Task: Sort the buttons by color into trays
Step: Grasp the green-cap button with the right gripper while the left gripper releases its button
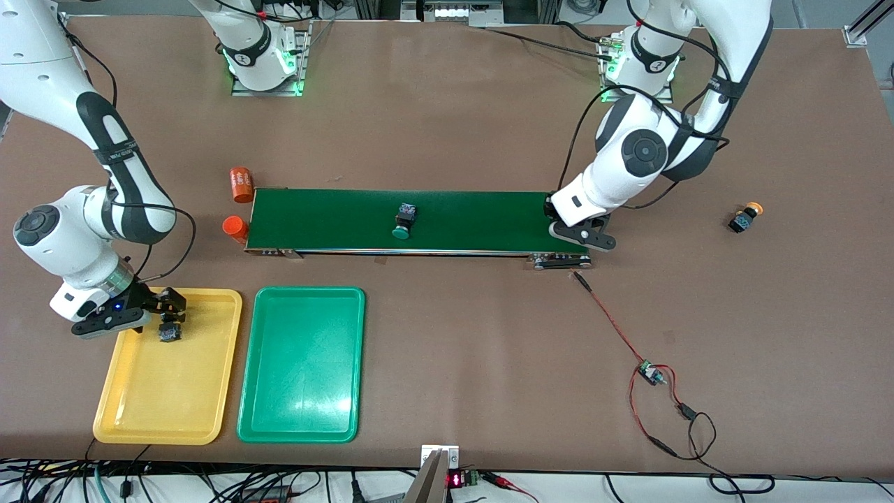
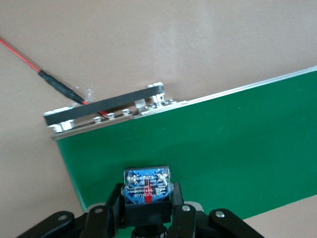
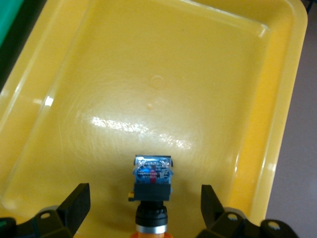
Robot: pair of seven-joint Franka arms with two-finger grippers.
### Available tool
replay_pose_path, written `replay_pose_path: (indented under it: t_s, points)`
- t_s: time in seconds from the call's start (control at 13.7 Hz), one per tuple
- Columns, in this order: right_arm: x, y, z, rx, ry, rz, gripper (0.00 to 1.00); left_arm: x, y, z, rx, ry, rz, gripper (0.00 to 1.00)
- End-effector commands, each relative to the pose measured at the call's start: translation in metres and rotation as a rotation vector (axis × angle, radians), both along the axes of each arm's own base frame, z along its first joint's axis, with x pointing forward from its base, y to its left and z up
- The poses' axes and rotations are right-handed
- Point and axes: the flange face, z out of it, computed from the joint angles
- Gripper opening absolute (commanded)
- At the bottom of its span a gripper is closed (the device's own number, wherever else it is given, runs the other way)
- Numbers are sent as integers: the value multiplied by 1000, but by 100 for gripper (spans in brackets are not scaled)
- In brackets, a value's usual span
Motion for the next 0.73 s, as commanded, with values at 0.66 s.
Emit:
replay_pose_path:
  t_s: [0.66]
  points:
    - [-58, 226, 158, 116, 375, -401, 100, -20, -2, -12, -24, -47, -4, 3]
